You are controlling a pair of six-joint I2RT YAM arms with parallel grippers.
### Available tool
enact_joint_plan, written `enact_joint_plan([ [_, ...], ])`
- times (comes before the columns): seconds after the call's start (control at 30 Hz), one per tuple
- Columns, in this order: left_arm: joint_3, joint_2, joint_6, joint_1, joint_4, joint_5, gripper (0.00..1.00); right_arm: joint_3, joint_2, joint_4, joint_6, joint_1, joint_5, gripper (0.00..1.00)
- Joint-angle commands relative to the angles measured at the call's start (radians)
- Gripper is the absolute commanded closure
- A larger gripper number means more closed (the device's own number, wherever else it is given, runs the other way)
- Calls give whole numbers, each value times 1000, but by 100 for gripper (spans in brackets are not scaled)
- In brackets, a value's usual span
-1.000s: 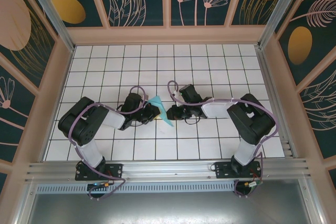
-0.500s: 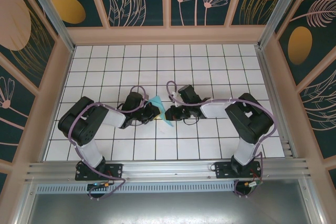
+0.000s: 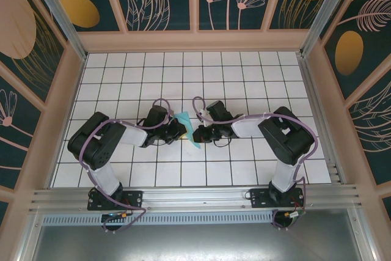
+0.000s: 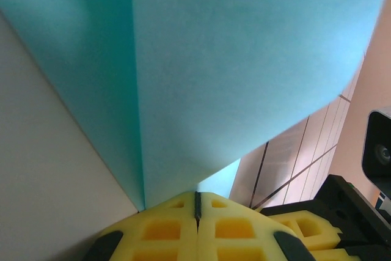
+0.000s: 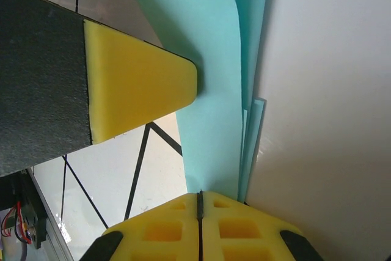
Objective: Fold a paper plane with a square sheet of paper (pick it up from the middle)
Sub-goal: Fold the wing for the fifth time at the center of the table.
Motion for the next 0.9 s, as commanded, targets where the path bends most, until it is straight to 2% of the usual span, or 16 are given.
enact_joint_plan([
  [0.0,1,55,34,-1,-109,-144,97,32,-7,-53,-22,11,14,94],
  [0.13,0,48,40,-1,-128,-156,100,68,-49,-57,3,25,23,97],
  [0.33,1,52,40,-1,-138,-165,100,74,-31,-84,60,72,87,100],
  [0.5,3,55,38,-2,-153,-176,100,53,-21,-103,102,72,144,100],
  [0.87,4,55,24,-1,-166,-205,100,24,-11,-156,87,77,161,100],
])
